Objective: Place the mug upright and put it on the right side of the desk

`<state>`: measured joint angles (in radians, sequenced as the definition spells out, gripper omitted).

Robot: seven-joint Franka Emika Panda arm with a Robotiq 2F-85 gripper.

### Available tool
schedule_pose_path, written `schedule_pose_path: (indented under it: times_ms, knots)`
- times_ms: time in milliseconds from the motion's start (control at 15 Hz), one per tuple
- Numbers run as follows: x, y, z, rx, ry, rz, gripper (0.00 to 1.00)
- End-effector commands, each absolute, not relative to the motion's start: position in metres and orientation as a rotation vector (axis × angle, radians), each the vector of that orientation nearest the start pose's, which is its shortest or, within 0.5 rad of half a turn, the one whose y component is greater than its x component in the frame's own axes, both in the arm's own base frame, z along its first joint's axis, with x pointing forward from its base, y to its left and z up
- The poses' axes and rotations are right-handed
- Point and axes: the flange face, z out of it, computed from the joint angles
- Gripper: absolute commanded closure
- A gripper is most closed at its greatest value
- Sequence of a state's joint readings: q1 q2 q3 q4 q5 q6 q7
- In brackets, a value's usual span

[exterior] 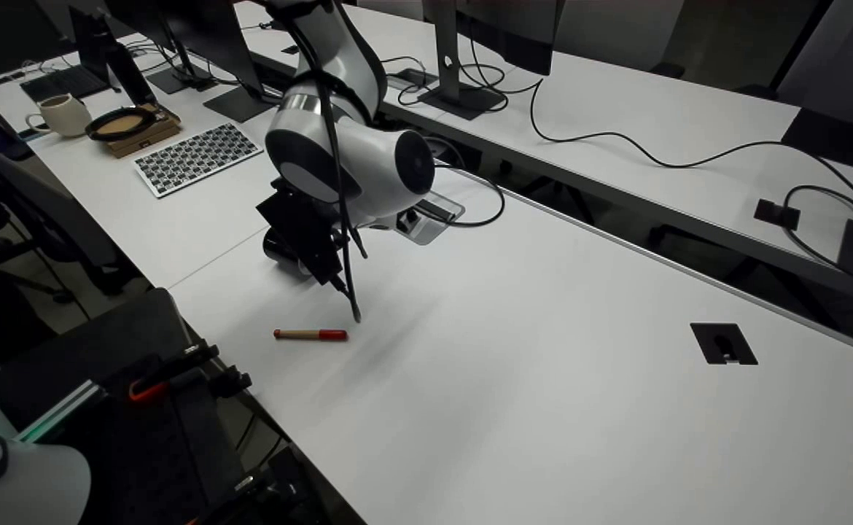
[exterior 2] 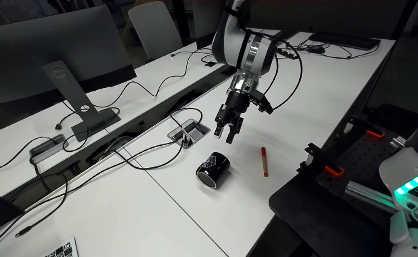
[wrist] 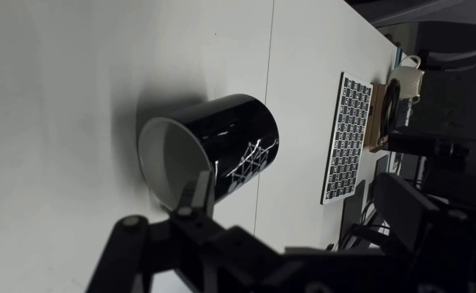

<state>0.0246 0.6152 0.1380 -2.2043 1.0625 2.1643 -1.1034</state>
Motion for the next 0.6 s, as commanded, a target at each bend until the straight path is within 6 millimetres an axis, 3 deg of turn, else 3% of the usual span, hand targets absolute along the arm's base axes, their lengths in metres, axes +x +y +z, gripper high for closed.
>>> schedule_pose_path:
  times_ms: [0, 533]
  knots:
    - [0.469, 0.124, 0.063, -2.119, -0.389, 0.222, 0.0]
    - [0.477, 0.123, 0.032, -2.081, -0.353, 0.209, 0.0]
